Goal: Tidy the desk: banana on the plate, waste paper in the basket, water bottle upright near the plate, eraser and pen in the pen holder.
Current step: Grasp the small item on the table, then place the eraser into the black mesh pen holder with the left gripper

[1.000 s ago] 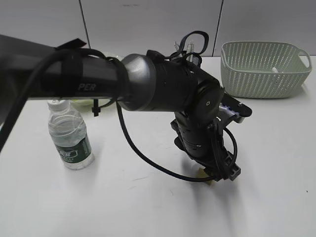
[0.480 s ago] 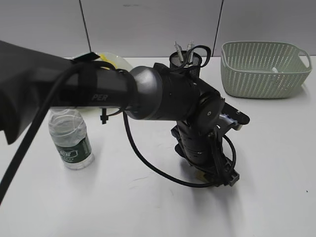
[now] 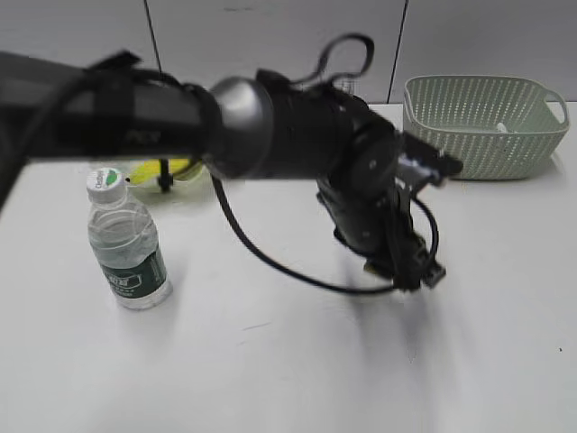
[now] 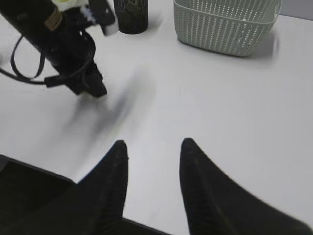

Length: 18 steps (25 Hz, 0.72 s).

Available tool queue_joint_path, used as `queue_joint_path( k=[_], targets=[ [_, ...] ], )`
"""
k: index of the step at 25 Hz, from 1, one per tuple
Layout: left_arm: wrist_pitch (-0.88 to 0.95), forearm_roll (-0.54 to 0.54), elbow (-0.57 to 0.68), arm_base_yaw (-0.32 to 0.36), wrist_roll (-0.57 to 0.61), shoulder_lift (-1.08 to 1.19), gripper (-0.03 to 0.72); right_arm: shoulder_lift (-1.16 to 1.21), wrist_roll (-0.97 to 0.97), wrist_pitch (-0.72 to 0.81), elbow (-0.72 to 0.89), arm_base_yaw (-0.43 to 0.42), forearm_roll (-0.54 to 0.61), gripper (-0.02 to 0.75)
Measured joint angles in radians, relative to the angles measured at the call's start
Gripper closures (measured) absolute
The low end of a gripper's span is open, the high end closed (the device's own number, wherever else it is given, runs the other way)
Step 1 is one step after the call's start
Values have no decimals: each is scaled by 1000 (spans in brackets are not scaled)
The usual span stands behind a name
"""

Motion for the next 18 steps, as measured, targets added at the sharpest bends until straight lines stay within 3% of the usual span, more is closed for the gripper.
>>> queue_joint_path(
  k=[4,11,18],
  targets=[
    [-95,62,-99,91,0,-73,398,0,0,0,0,0,0,443],
    [-313,67,-270,283,-1,-46,398,0,0,0,0,0,0,443],
    [-449,32,-296,320,-4,42,398,0,0,0,0,0,0,444]
  ],
)
